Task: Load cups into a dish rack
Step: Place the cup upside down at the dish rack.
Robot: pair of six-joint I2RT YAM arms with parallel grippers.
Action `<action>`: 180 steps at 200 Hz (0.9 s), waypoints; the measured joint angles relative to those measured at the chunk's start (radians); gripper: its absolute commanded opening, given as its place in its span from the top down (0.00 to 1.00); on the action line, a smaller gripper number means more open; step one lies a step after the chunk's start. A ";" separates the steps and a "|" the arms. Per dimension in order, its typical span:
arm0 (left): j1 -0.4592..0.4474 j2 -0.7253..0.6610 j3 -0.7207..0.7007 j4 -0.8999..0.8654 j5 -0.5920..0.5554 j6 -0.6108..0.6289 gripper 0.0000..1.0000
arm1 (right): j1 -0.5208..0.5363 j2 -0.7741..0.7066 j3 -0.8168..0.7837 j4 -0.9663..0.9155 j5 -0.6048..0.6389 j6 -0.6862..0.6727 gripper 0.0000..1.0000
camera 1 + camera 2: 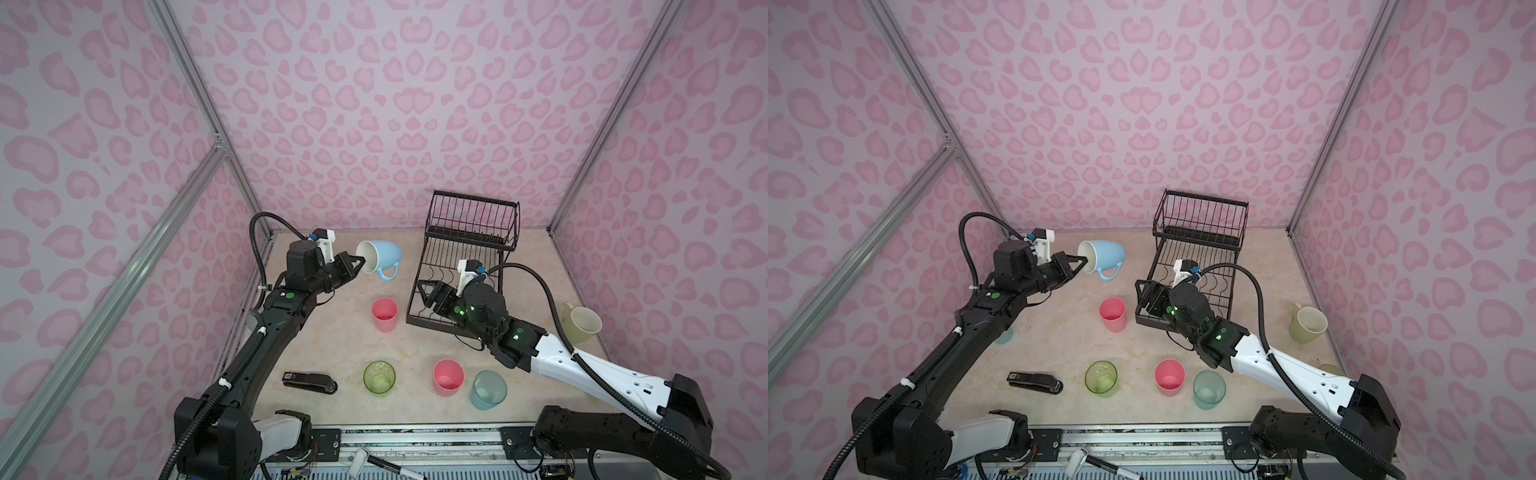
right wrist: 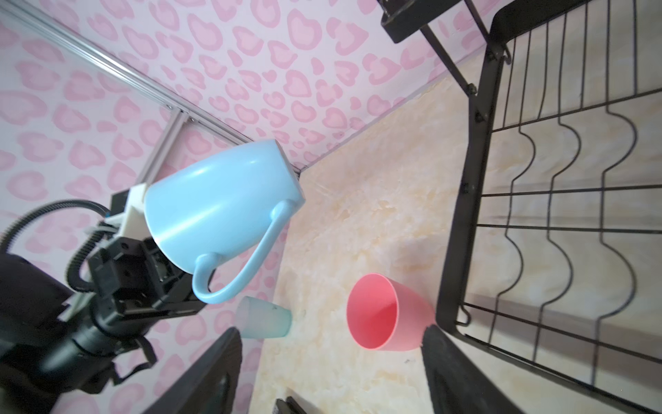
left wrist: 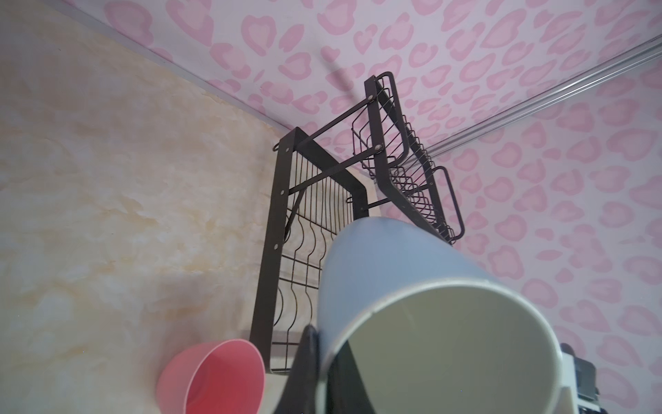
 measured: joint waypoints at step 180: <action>-0.078 -0.016 -0.285 0.598 -0.029 -0.498 0.96 | -0.016 0.090 -0.032 0.340 -0.014 0.439 0.34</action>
